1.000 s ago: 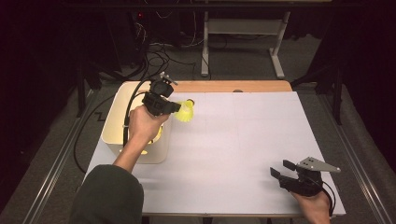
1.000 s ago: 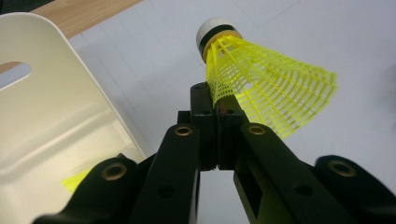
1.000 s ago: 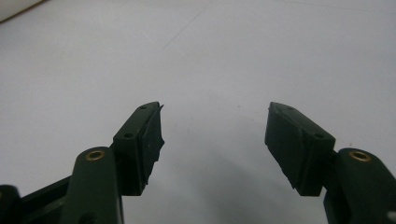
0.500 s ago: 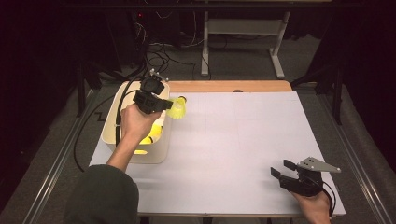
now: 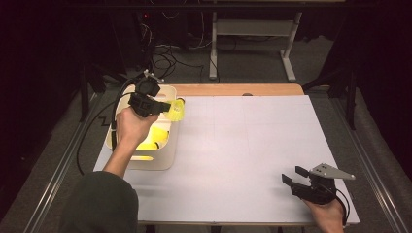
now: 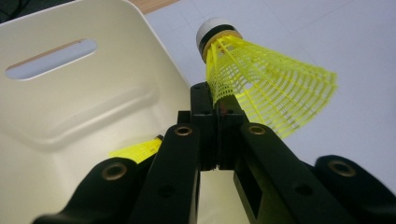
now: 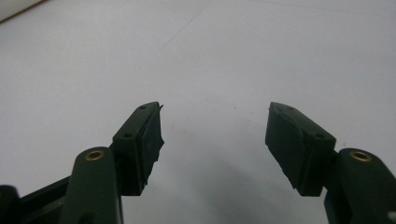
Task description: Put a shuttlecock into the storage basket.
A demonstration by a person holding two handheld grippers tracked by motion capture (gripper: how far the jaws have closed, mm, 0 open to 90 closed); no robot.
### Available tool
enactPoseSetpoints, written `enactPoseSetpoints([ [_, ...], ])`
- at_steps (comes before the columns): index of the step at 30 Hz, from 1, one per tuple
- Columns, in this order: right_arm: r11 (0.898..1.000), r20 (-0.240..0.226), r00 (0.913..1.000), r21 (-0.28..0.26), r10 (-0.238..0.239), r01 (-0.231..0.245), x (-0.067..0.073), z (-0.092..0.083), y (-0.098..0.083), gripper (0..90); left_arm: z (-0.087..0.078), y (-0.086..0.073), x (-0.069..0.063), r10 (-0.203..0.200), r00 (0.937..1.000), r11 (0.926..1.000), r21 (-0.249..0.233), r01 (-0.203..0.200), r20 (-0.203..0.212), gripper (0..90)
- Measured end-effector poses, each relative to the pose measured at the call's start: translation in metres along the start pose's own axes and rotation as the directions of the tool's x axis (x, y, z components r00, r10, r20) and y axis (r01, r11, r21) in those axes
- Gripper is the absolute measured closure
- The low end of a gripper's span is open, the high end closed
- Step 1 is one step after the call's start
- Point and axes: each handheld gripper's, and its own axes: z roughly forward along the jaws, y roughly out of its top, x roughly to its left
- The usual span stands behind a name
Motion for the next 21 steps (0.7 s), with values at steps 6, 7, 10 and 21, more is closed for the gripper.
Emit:
enactPoseSetpoints([
  [6,1.0,0.0,1.0,0.003,-0.003,0.003,0.0,0.0,0.0,37.0,-0.003,-0.002,0.007,-0.016,0.9998,0.9999,-0.004,0.016,-0.01,89.3],
  [7,1.0,-0.001,1.0,0.002,-0.001,0.001,0.0,0.0,0.0,37.0,-0.003,-0.002,0.008,-0.019,0.9998,0.9998,-0.004,0.019,-0.011,89.2],
  [10,1.0,0.001,1.0,0.005,0.005,-0.005,0.0,0.0,0.0,37.0,-0.003,-0.003,0.012,-0.026,0.9995,0.9997,-0.005,0.026,-0.018,89.2],
  [21,1.0,-0.006,1.0,0.01,0.005,-0.005,0.0,0.001,0.0,36.9,-0.003,-0.009,0.022,-0.039,0.9965,0.9991,-0.02,0.038,-0.074,89.2],
])
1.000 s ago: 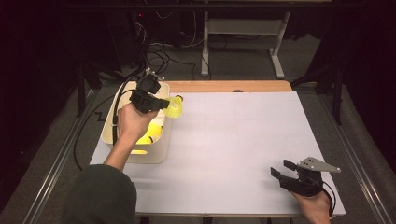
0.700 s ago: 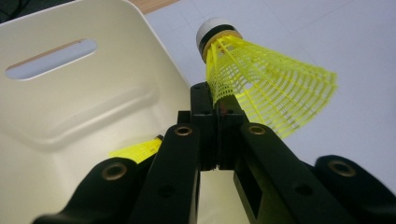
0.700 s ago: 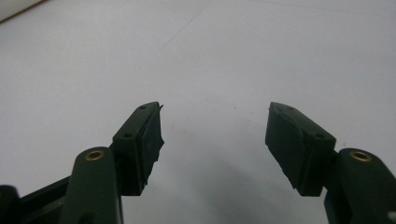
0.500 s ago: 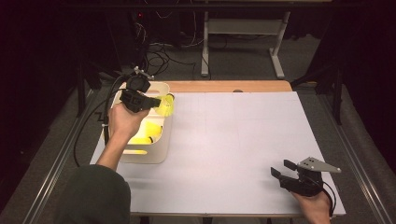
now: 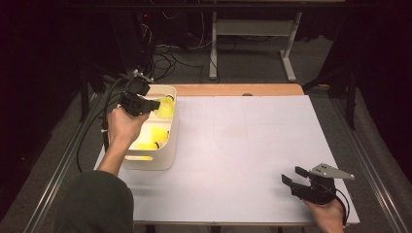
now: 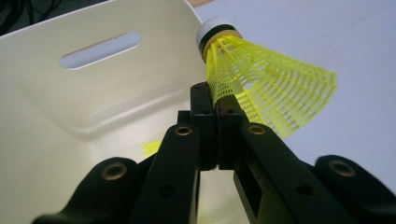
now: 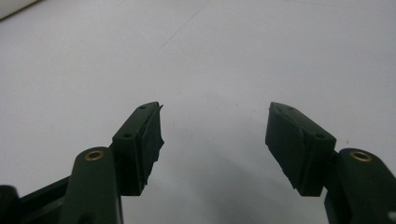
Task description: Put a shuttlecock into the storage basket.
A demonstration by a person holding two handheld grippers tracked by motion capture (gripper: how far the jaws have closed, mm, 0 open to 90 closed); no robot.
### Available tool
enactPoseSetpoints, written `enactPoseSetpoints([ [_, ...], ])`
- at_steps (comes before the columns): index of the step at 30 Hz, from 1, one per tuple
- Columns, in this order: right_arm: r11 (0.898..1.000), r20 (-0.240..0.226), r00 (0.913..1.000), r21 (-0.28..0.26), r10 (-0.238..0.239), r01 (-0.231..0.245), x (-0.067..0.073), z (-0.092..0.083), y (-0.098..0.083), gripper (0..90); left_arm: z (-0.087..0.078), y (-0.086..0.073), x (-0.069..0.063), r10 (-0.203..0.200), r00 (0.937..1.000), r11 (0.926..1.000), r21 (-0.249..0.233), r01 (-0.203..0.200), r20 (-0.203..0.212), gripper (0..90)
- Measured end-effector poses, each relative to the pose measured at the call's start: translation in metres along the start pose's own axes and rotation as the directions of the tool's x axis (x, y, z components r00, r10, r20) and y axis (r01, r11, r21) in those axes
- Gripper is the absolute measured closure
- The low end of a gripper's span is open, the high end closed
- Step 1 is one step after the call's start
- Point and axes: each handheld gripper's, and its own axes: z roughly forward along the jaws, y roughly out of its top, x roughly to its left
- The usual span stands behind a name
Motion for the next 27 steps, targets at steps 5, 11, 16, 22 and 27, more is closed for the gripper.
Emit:
enactPoseSetpoints([
  [5,1.0,0.0,1.0,0.0,0.0,0.0,0.0,0.0,0.0,36.9,0.0,-0.003,0.006,-0.015,0.9999,0.9999,0.005,0.015,-0.005,89.2],
  [11,1.0,-0.001,1.0,0.001,-0.003,0.003,0.0,0.001,0.0,36.9,0.002,-0.008,0.015,-0.029,0.9988,0.9993,0.022,0.03,-0.04,89.2],
  [16,1.0,0.001,1.0,0.001,-0.002,0.002,0.0,0.001,0.0,36.9,0.007,-0.013,0.025,-0.052,0.9962,0.9976,0.043,0.055,-0.07,89.1],
  [22,1.0,0.002,1.0,0.002,-0.001,0.001,0.0,0.001,0.0,36.9,0.016,-0.016,0.033,-0.081,0.994,0.9945,0.061,0.085,-0.074,89.0],
  [27,1.0,0.001,1.0,-0.002,-0.001,0.001,0.0,0.0,0.0,37.0,0.028,-0.017,0.04,-0.107,0.991,0.9901,0.082,0.114,-0.08,88.9],
])
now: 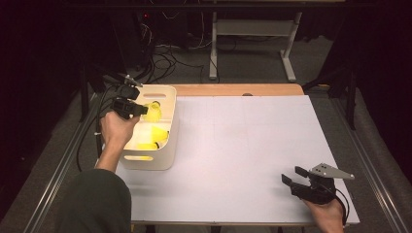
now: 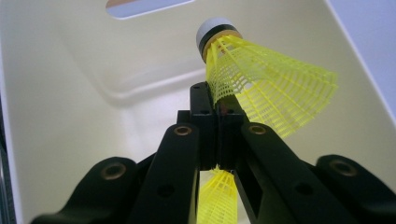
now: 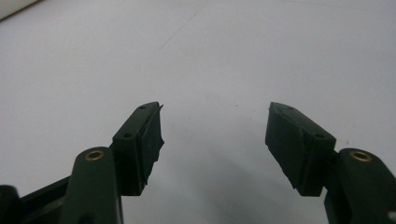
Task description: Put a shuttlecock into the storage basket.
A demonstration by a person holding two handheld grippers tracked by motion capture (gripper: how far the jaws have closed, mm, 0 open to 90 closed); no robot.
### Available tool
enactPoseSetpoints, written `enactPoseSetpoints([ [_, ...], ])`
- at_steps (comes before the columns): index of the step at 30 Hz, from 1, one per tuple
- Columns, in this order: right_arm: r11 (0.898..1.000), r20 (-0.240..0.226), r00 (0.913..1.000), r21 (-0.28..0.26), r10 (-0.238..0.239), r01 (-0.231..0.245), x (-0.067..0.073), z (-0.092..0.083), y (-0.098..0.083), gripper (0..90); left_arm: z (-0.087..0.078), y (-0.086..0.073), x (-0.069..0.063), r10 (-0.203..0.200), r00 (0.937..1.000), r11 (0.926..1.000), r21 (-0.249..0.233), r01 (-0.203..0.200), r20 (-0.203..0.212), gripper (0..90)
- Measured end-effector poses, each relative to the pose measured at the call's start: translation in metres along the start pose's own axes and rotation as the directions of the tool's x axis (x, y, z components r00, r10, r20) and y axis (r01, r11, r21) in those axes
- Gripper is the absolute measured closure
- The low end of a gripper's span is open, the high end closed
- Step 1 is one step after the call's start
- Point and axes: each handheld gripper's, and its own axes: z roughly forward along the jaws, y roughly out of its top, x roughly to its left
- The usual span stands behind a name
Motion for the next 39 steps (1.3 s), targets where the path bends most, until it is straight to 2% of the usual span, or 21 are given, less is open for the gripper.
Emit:
enactPoseSetpoints([
  [12,1.0,0.002,1.0,-0.001,-0.002,0.002,0.0,-0.001,0.0,37.3,0.019,0.0,0.008,-0.046,0.9986,0.9983,0.035,0.047,-0.028,87.4],
  [14,1.0,0.002,1.0,-0.001,-0.001,0.001,0.0,-0.001,0.0,37.3,0.021,0.001,0.009,-0.055,0.9982,0.9975,0.043,0.056,-0.023,83.0],
  [16,1.0,0.001,1.0,-0.003,-0.001,0.001,0.0,-0.001,0.0,37.3,0.023,0.001,0.01,-0.061,0.998,0.9965,0.057,0.062,-0.015,73.7],
  [20,1.0,0.004,1.0,-0.001,-0.007,0.007,0.0,-0.001,0.0,37.6,0.022,0.002,0.009,-0.071,0.9975,0.9964,0.046,0.071,-0.002,58.9],
  [24,1.0,0.004,0.9999,-0.003,-0.011,0.011,0.0,-0.001,0.0,37.7,0.02,0.002,0.004,-0.06,0.9982,0.9977,0.031,0.06,-0.001,51.4],
  [32,1.0,0.004,1.0,0.0,-0.006,0.006,0.0,-0.001,0.0,37.6,0.016,0.004,-0.002,-0.06,0.998,0.9981,-0.008,0.06,0.02,44.2],
  [35,1.0,0.004,1.0,0.0,-0.006,0.006,0.0,-0.001,0.0,37.6,0.014,0.004,-0.006,-0.043,0.9989,0.9987,-0.025,0.044,0.016,41.4],
  [39,1.0,0.004,1.0,0.001,-0.006,0.006,0.0,-0.001,0.0,37.6,0.012,0.005,-0.011,-0.031,0.999,0.9985,-0.045,0.032,0.034,40.2],
])
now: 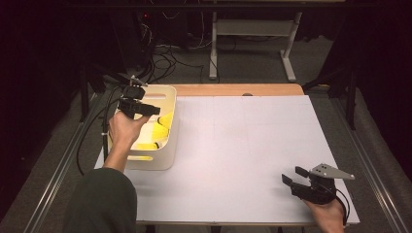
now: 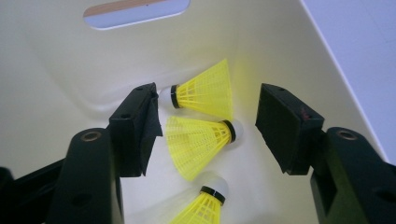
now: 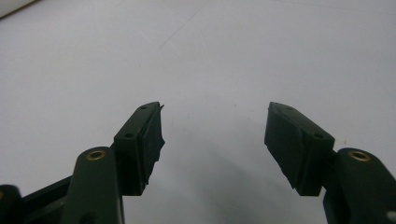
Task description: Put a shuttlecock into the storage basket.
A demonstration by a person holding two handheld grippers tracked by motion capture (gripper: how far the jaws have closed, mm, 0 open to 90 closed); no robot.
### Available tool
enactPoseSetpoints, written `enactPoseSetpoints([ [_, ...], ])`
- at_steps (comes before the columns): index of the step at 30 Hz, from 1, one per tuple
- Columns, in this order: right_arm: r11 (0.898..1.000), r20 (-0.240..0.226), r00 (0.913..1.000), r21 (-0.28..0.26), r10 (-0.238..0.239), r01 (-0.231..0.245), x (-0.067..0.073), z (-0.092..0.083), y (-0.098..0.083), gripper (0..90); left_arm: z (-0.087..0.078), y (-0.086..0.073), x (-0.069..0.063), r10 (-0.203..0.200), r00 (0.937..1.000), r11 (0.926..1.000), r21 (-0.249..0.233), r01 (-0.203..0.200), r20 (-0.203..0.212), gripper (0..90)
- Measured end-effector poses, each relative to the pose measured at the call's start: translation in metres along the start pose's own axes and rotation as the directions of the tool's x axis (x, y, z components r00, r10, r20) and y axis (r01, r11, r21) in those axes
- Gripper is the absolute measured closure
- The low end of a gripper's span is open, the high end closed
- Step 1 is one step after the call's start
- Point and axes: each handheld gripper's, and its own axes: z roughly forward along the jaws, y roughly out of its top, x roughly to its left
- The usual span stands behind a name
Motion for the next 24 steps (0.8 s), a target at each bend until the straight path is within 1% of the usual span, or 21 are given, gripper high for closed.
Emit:
enactPoseSetpoints([
  [6,1.0,0.002,1.0,-0.001,0.0,0.0,0.0,0.0,0.0,37.6,-0.001,0.001,-0.006,0.014,0.9998,0.9999,-0.005,-0.014,0.017,40.0],
  [9,1.0,0.002,1.0,-0.001,-0.003,0.003,0.0,0.0,0.0,37.6,-0.002,0.002,-0.008,0.011,0.9985,0.9999,-0.01,-0.011,0.053,38.6],
  [10,1.0,0.002,1.0,0.0,-0.003,0.003,0.0,0.0,0.0,37.6,-0.003,0.003,-0.009,0.012,0.9982,0.9998,-0.014,-0.012,0.059,38.5],
  [13,1.0,0.001,1.0,0.0,-0.005,0.005,0.0,0.0,0.0,37.6,-0.005,0.005,-0.015,0.035,0.9979,0.9993,-0.016,-0.034,0.055,38.6],
  [15,1.0,0.001,1.0,0.0,-0.006,0.006,0.0,0.0,0.0,37.6,-0.008,0.006,-0.019,0.044,0.9974,0.9982,-0.042,-0.042,0.057,40.0],
  [16,1.0,0.001,1.0,-0.001,-0.006,0.006,0.0,0.0,0.0,37.6,-0.009,0.006,-0.021,0.044,0.9969,0.9981,-0.046,-0.041,0.066,40.3],
  [17,1.0,0.0,1.0,-0.002,-0.007,0.007,0.0,0.0,0.0,37.6,-0.009,0.007,-0.023,0.05,0.9961,0.9981,-0.039,-0.047,0.073,40.2],
  [20,1.0,0.001,1.0,-0.001,-0.003,0.003,0.0,0.0,0.0,37.6,-0.009,0.008,-0.029,0.068,0.9948,0.9973,-0.031,-0.066,0.076,39.9],
  [24,1.0,-0.001,1.0,-0.001,-0.007,0.007,0.0,0.0,0.0,37.7,-0.01,0.009,-0.034,0.074,0.9934,0.9968,-0.037,-0.071,0.087,39.8],
])
